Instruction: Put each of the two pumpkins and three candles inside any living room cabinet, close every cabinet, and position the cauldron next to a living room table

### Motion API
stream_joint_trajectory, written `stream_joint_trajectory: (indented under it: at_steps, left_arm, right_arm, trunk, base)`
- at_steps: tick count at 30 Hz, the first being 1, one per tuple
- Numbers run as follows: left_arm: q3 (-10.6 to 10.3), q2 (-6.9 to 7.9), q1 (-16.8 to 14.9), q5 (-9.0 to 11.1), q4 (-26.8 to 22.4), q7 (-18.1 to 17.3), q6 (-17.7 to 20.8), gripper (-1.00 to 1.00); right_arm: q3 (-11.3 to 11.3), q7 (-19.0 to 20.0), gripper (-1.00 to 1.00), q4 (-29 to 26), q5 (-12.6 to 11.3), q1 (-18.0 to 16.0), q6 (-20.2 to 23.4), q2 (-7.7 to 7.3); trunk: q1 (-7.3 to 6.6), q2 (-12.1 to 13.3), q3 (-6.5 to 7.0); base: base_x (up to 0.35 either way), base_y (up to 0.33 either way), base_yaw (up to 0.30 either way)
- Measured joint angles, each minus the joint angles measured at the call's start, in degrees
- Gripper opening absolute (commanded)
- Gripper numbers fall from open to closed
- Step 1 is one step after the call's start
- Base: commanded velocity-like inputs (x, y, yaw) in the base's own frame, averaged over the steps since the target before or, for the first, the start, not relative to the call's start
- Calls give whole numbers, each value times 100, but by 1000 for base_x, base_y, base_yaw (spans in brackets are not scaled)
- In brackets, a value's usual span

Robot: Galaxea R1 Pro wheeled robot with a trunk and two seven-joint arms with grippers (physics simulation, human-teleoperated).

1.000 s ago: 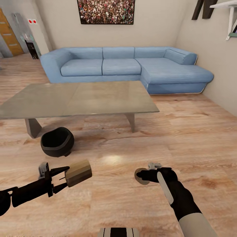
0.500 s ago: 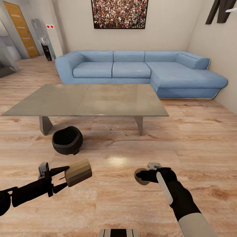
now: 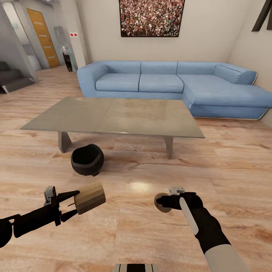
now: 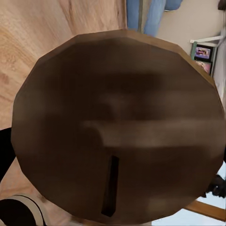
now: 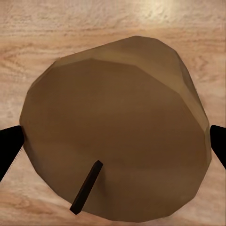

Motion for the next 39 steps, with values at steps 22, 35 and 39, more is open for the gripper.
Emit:
stream_joint_trajectory:
  at_steps: [22,35,39]
  left_arm:
    - [0,2,0,0,0,0,0,-100]
    - [-1,-2,0,-1,0,0,0,-100]
    - [-3,-3,0,-1,0,0,1,-100]
  right_arm:
    - [0,0,-100,0,6,0,0,0]
    - [0,0,-100,0,8,0,0,-6]
    - [0,0,-100,0,7,0,0,-8]
  trunk:
    - [-33,17,121]
    - [-67,35,311]
    - [-77,40,369]
  base:
    - [0,0,172]
    - [0,0,172]
    - [0,0,172]
